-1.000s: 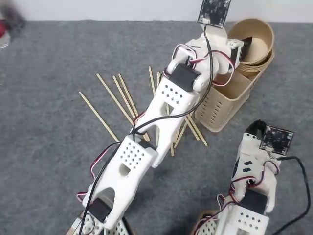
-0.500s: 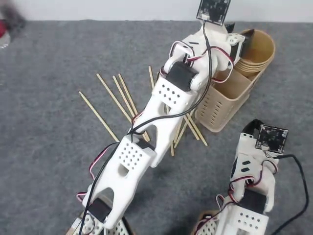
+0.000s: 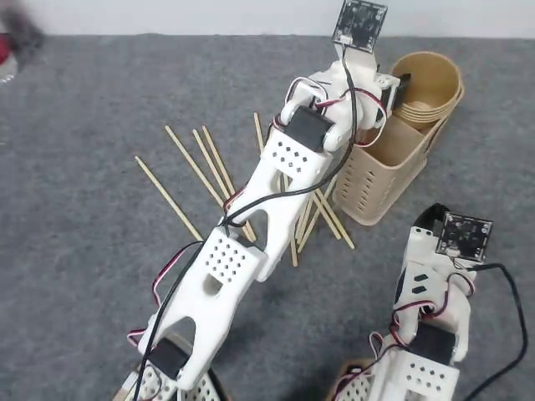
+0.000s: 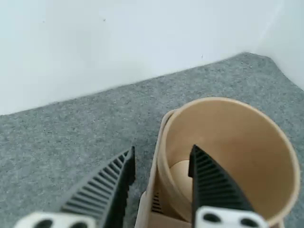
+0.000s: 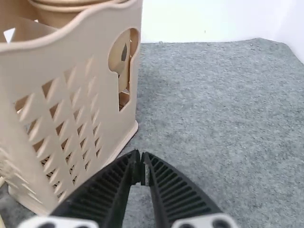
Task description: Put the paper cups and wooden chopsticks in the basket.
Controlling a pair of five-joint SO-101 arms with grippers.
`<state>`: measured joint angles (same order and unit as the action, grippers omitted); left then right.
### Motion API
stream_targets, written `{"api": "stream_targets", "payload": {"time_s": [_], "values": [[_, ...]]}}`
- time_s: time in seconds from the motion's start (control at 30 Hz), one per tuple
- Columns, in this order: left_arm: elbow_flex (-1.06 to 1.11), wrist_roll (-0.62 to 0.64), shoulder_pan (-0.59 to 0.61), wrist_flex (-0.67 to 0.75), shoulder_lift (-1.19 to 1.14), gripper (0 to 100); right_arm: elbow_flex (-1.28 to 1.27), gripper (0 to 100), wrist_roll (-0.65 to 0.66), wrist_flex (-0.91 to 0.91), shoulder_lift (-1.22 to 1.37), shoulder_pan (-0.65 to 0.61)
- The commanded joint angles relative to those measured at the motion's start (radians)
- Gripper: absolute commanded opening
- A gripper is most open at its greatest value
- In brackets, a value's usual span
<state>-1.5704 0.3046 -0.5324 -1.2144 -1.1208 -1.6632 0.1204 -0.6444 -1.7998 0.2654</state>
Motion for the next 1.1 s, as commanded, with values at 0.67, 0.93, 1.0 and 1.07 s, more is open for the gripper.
{"api": "stream_targets", "payload": {"time_s": [0.67, 0.93, 1.0, 1.07], "values": [[0.013, -0.227, 0.505, -0.546, 0.733, 18, -0.018, 0.9, 0.015, -0.036, -0.013, -0.077], [0.664, -0.307, 0.825, -0.548, 0.905, 18, -0.017, 10.0, 0.015, -0.042, -0.013, -0.085], [0.892, -0.35, 0.844, -0.54, 1.013, 18, -0.017, 13.6, 0.015, -0.042, -0.013, -0.096], [1.121, -0.368, 0.852, -0.517, 1.125, 18, -0.018, 15.1, 0.017, -0.045, -0.008, -0.124]]}}
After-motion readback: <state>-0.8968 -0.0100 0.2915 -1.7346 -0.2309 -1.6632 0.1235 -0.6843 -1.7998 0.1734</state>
